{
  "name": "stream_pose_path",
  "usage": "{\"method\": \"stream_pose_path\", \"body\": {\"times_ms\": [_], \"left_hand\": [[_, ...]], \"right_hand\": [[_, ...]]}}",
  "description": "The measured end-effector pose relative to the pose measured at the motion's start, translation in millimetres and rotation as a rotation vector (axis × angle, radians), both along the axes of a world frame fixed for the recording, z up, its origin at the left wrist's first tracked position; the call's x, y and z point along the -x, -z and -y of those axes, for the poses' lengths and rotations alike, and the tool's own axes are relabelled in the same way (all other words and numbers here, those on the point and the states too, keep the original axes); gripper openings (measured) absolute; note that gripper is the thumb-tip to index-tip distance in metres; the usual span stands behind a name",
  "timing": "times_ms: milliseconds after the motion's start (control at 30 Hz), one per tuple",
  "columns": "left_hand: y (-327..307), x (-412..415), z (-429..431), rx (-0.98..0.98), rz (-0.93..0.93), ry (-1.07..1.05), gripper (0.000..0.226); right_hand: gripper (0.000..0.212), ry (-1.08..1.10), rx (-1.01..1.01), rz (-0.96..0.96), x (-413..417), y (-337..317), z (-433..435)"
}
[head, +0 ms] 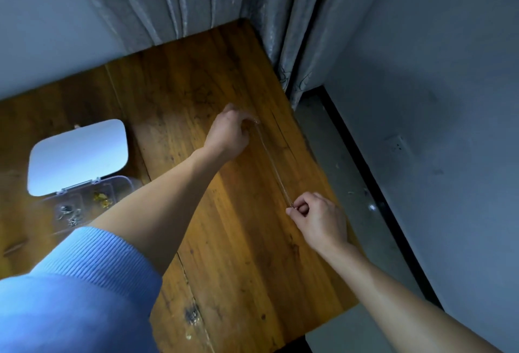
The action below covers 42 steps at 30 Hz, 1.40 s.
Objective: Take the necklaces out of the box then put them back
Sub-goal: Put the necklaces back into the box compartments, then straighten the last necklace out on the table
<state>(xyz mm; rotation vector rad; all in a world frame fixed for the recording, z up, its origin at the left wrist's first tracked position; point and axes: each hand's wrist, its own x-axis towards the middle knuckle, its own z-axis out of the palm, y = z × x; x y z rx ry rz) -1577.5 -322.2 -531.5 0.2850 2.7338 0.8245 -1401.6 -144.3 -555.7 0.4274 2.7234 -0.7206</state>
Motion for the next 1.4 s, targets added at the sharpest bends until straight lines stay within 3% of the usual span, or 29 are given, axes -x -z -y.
{"method": "stream_pose_path", "body": {"times_ms": [233,500,600,700,800,933,1000,1133,1300,1400], "left_hand": [[-37,-25,94,0.001,-0.134,-0.277,0.029],[-50,-92,245,0.165,-0.084,-0.602,0.027],[-40,-128,287,0.219,-0.018,-0.722,0.029],[-23,-162,313,0.222,0.113,-0.815,0.041],[-6,-187,324,0.105,0.195,-0.871,0.042],[5,-202,319,-0.325,0.234,-1.016,0.024],[8,-204,316,-0.45,0.243,-1.102,0.023],[8,-205,316,-0.47,0.26,-1.108,0.022],[9,-202,319,-0.566,0.322,-1.137,0.021],[5,-202,318,-0.617,0.343,-1.176,0.015]], "right_hand": [[0.018,-0.077,0.065,-0.094,37,-27,45],[0.017,-0.259,0.288,-0.002,99,-45,178],[0.022,-0.23,0.326,0.033,117,-38,223],[0.03,-0.034,0.45,0.113,141,-32,261],[0.034,0.147,0.531,0.16,160,-31,292],[0.03,0.108,0.45,0.24,176,-32,309],[0.032,0.079,0.46,0.275,179,-31,311],[0.025,0.068,0.376,0.057,168,-42,317],[0.012,-0.113,0.451,-0.125,141,-63,295],[0.006,-0.293,0.387,-0.216,111,-68,277]]}}
